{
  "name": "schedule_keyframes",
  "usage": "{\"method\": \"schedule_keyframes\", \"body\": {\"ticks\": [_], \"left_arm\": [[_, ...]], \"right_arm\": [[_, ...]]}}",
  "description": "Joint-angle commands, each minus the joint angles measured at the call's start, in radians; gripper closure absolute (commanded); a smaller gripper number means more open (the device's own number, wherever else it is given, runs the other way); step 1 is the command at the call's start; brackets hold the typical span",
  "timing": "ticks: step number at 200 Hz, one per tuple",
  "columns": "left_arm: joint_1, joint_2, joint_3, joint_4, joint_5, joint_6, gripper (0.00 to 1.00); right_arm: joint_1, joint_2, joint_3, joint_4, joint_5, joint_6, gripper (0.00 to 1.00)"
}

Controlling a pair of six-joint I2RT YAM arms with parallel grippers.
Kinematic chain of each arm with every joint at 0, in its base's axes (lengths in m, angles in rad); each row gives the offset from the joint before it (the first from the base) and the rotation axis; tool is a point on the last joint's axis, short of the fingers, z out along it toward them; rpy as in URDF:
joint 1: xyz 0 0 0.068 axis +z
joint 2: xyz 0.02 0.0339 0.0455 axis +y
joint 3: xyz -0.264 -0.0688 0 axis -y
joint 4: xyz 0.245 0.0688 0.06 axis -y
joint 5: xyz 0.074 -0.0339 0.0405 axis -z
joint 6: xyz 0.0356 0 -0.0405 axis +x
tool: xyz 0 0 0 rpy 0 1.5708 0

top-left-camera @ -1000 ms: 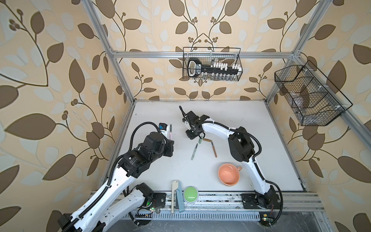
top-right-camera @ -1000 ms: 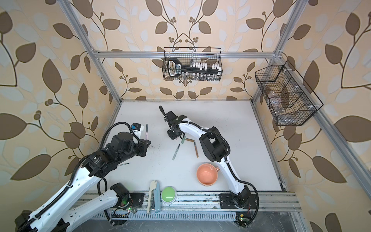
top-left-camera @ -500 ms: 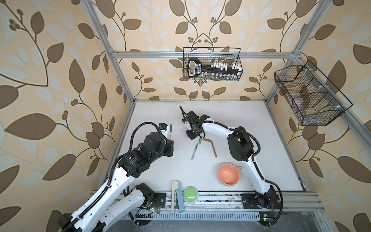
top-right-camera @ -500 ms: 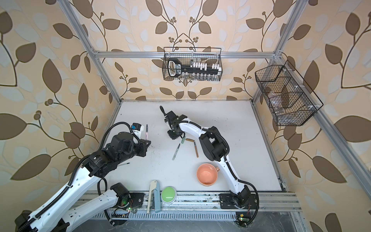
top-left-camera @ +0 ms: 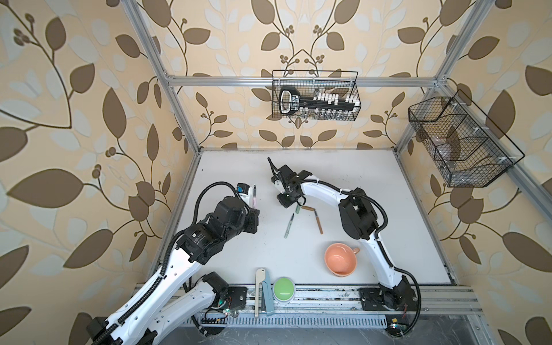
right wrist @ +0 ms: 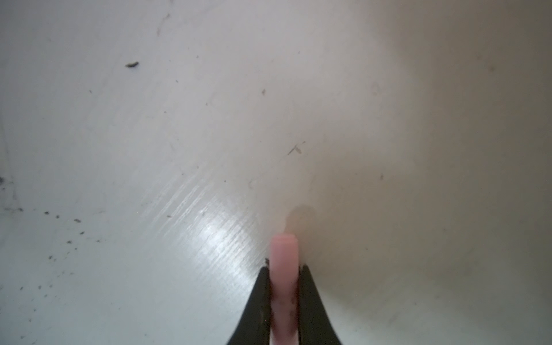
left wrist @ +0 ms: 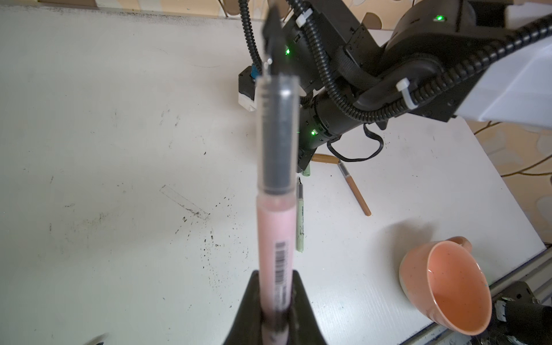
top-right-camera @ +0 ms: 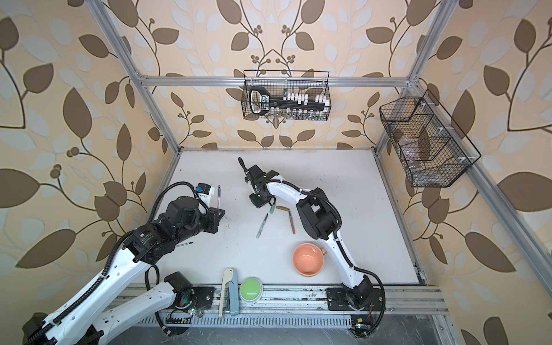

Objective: Insert the pens into the pen caps

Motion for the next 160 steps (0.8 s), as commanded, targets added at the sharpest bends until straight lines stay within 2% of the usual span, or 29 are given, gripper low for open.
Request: {"method": "schedule_keyframes", "body": {"ticks": [1, 33, 74, 99, 135, 160], "left_arm": [[-0.004, 0.005, -0.041, 0.079, 0.063, -0.023, 0.94], [-0.021, 0.052, -0.096, 0.169, 0.123, -0.009, 0.94], [-0.039, 0.101, -0.152, 0.240, 0.121, 0.013, 0.95], [-0.059, 0.115, -0.180, 0.295, 0.155, 0.032, 0.95], [-0.143, 0.148, -0.221, 0.402, 0.093, 0.053, 0.95], [-0.195, 0.207, -0.193, 0.425, 0.045, 0.086, 0.96]], "right_arm": [[-0.013, -0.095, -0.052, -0.001, -0.051, -0.005, 0.86], [-0.050, -0.212, -0.191, 0.090, -0.154, 0.035, 0.86], [-0.094, -0.325, -0.354, 0.167, -0.151, 0.068, 0.87], [-0.114, -0.376, -0.425, 0.208, -0.210, 0.093, 0.88], [-0.147, -0.516, -0.564, 0.348, -0.324, 0.173, 0.89], [-0.178, -0.663, -0.742, 0.549, -0.394, 0.283, 0.89]]}}
